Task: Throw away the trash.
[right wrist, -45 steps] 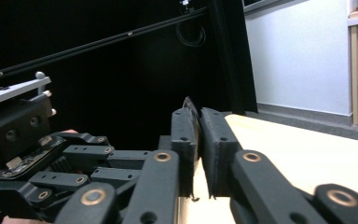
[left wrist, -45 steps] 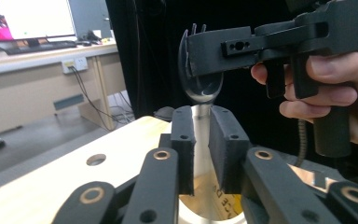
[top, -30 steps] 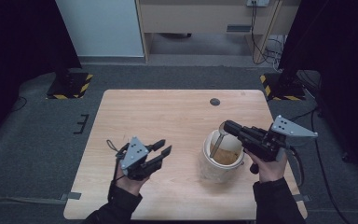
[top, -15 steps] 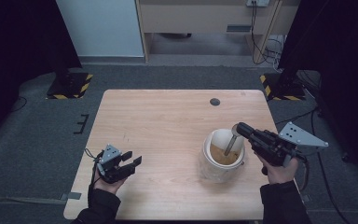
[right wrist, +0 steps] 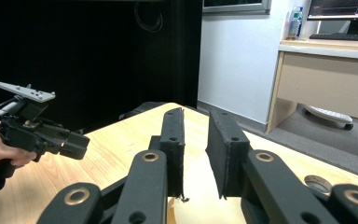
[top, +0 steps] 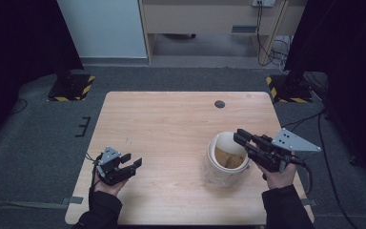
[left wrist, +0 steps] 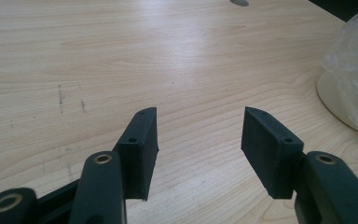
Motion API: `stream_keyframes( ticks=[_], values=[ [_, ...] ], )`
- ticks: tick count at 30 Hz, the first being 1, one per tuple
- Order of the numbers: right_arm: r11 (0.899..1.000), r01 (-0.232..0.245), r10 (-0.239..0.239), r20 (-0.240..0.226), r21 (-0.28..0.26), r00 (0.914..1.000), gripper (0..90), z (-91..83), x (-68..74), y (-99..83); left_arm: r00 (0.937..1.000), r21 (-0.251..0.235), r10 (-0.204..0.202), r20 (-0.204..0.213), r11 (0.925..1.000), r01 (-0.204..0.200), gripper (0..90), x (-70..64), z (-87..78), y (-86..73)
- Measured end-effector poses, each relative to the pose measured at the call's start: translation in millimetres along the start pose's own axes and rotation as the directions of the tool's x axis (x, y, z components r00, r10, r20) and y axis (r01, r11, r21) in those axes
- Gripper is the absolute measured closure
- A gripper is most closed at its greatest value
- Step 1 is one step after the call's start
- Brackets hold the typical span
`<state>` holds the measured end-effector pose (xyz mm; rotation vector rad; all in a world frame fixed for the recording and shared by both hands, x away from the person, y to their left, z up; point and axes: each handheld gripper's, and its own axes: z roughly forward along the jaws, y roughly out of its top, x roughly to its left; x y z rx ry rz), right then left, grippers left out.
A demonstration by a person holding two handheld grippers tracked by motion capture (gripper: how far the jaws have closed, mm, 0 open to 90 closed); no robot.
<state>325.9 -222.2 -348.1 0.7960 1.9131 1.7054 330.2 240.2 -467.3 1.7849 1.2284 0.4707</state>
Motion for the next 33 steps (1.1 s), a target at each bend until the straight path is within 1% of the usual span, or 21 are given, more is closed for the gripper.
stream_keyframes(
  ticks=[3, 5, 7, 10, 13, 14, 15, 18, 19, 20, 21, 22, 24, 25, 28, 31, 33],
  values=[
    [1.000, -0.007, 0.007, 0.008, -0.020, 0.9999, 73.5, -4.3, -2.2, 2.2, 1.0000, 0.005, 0.004, -0.007, 1.0000, -0.004, 42.9, 1.4, 0.7, -0.6],
    [0.999, -0.017, 0.018, 0.026, -0.039, 0.9995, 71.0, -9.9, -6.0, 4.0, 0.9998, 0.011, 0.012, -0.013, 0.9999, -0.012, 41.8, 2.7, 1.4, -1.1],
    [0.998, -0.039, 0.042, 0.053, -0.056, 0.9977, 68.0, -17.0, -12.6, 3.7, 0.9997, 0.016, 0.018, -0.019, 0.9997, -0.018, 40.5, 4.5, 2.2, -1.8],
    [0.995, -0.070, 0.078, 0.102, -0.074, 0.9917, 64.0, -27.7, -24.8, -0.6, 0.9996, 0.022, 0.018, -0.023, 0.9996, -0.017, 38.5, 7.2, 3.7, -3.1],
    [0.995, -0.079, 0.089, 0.155, -0.069, 0.9839, 58.6, -36.3, -35.5, -9.3, 0.9993, 0.033, 0.028, -0.025, 0.9991, -0.028, 36.2, 9.1, 5.9, -4.3],
    [0.995, -0.080, 0.089, 0.171, -0.062, 0.9813, 56.2, -38.3, -39.0, -13.5, 0.9989, 0.039, 0.038, -0.028, 0.9986, -0.037, 35.2, 9.5, 7.3, -4.8],
    [0.994, -0.094, 0.102, 0.193, -0.054, 0.9758, 53.4, -39.9, -42.8, -19.5, 0.9985, 0.045, 0.047, -0.030, 0.9980, -0.045, 33.9, 10.0, 8.6, -5.3],
    [0.993, -0.120, 0.121, 0.231, -0.018, 0.9654, 48.5, -41.0, -53.0, -35.2, 0.9970, 0.067, 0.071, -0.030, 0.9954, -0.069, 30.6, 11.3, 13.2, -6.9],
    [0.991, -0.133, 0.128, 0.244, 0.002, 0.9612, 46.0, -40.6, -57.8, -42.5, 0.9964, 0.073, 0.080, -0.029, 0.9943, -0.077, 28.9, 11.8, 14.4, -7.5],
    [0.989, -0.144, 0.136, 0.252, 0.013, 0.9580, 43.8, -39.9, -60.2, -46.7, 0.9952, 0.085, 0.093, -0.029, 0.9923, -0.090, 28.1, 12.7, 16.1, -8.3],
    [0.987, -0.156, 0.143, 0.264, 0.030, 0.9537, 40.0, -38.5, -64.1, -53.6, 0.9952, 0.090, 0.094, -0.027, 0.9918, -0.091, 27.2, 13.1, 17.3, -8.9],
    [0.986, -0.162, 0.145, 0.273, 0.038, 0.9511, 36.6, -37.5, -66.2, -57.8, 0.9951, 0.097, 0.097, -0.015, 0.9907, -0.096, 26.7, 14.2, 19.5, -10.0],
    [0.982, -0.174, 0.144, 0.296, 0.074, 0.9443, 33.4, -35.2, -71.8, -68.7, 0.9950, 0.115, 0.100, 0.001, 0.9884, -0.099, 25.2, 16.0, 23.4, -11.9],
    [0.977, -0.191, 0.153, 0.304, 0.097, 0.9401, 31.8, -34.0, -75.0, -75.5, 0.9946, 0.122, 0.104, 0.002, 0.9871, -0.103, 24.7, 16.9, 24.5, -12.6],
    [0.967, -0.213, 0.159, 0.324, 0.139, 0.9326, 23.8, -30.6, -81.5, -91.2, 0.9943, 0.153, 0.107, 0.003, 0.9826, -0.106, 22.7, 19.8, 30.1, -16.0],
    [0.955, -0.241, 0.168, 0.354, 0.174, 0.9202, 17.7, -28.3, -88.7, -107.7, 0.9932, 0.183, 0.116, -0.004, 0.9765, -0.114, 20.6, 22.0, 33.7, -19.6],
    [0.939, -0.266, 0.175, 0.365, 0.216, 0.9142, 14.6, -27.0, -93.6, -118.7, 0.9915, 0.202, 0.129, -0.011, 0.9715, -0.125, 20.0, 22.9, 35.3, -21.2]
  ],
)
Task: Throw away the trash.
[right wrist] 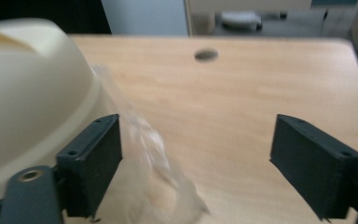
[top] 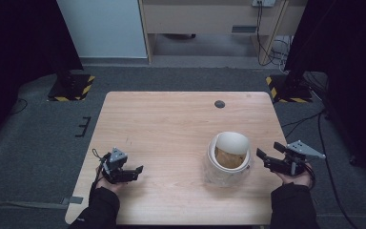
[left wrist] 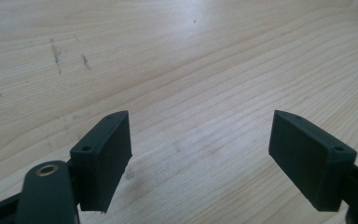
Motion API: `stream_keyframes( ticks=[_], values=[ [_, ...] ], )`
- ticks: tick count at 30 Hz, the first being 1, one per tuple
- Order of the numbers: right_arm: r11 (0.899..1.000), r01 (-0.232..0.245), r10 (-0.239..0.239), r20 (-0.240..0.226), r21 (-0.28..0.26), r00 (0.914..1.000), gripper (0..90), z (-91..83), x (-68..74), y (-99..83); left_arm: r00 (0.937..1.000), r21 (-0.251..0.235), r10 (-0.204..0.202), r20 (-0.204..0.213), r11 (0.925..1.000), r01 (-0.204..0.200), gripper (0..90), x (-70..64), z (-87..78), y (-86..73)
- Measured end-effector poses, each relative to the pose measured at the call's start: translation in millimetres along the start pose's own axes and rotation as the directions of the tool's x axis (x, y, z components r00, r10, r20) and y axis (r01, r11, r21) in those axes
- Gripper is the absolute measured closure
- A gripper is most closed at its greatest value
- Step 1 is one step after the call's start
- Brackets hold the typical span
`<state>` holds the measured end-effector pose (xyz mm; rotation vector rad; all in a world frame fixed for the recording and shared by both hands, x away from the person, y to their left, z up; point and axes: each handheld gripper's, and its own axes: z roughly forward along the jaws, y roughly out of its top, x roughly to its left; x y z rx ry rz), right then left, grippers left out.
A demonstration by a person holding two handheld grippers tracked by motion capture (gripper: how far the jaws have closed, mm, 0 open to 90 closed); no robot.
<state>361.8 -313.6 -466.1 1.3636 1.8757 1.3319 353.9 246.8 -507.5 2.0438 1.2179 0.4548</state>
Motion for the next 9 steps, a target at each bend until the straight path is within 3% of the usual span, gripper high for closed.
stream_keyframes(
  ticks=[4, 9],
  values=[
    [0.997, -0.004, 0.001, 0.037, 0.073, 0.9993, 9.1, 9.0, -8.9, -11.1, 0.9998, 0.045, 0.011, -0.016, 0.9990, -0.010, 17.4, 1.9, 4.6, -3.3],
    [0.987, 0.002, -0.014, 0.073, 0.161, 0.9972, 6.0, 17.7, -20.9, -21.5, 0.9995, 0.091, 0.011, -0.030, 0.9958, -0.008, 14.7, 3.9, 8.8, -6.8]
  ],
)
